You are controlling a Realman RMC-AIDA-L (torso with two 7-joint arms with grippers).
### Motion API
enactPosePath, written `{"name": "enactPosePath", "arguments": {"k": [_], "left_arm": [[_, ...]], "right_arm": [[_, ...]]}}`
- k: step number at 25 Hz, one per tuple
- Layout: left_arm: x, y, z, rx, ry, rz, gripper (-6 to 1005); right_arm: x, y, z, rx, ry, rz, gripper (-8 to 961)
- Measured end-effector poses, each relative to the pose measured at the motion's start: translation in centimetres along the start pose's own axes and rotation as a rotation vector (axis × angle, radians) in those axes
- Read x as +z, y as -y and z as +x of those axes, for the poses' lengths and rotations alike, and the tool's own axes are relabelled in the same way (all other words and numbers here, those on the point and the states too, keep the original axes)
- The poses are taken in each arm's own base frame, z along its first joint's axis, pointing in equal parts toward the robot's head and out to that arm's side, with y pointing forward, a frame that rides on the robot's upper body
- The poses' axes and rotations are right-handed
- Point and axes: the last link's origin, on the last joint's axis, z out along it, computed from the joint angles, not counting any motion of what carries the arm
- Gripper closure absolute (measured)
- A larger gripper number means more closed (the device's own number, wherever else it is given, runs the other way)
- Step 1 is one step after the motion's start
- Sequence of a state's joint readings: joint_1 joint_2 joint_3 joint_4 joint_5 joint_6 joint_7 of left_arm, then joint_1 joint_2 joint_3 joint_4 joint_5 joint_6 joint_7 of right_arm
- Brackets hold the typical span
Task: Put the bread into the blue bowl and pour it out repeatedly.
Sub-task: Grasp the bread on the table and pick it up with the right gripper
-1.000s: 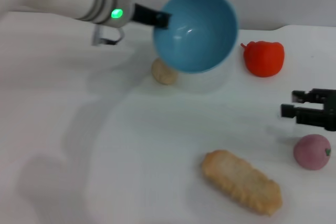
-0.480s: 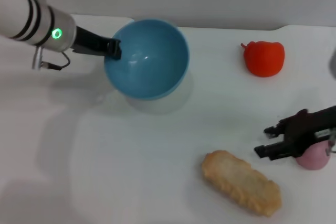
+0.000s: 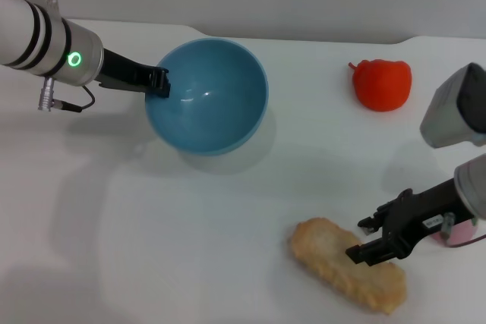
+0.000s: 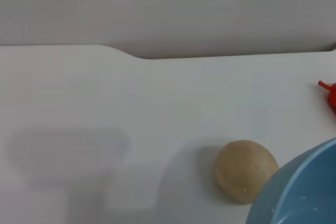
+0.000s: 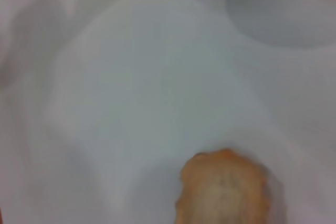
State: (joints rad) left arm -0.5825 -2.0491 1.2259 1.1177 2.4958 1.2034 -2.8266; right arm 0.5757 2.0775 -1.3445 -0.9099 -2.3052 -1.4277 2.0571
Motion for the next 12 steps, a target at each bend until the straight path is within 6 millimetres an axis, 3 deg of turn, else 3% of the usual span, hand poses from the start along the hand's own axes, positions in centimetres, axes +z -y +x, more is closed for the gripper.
{"name": "enactPosePath", "arguments": {"k": [12], "left_arm": [[0.1,-0.3,0.2,0.017,0.002,-0.004,980]], "right_arm": [[2.2,-0.2,0.9,0.064,-0.006,-0.036,348]]}}
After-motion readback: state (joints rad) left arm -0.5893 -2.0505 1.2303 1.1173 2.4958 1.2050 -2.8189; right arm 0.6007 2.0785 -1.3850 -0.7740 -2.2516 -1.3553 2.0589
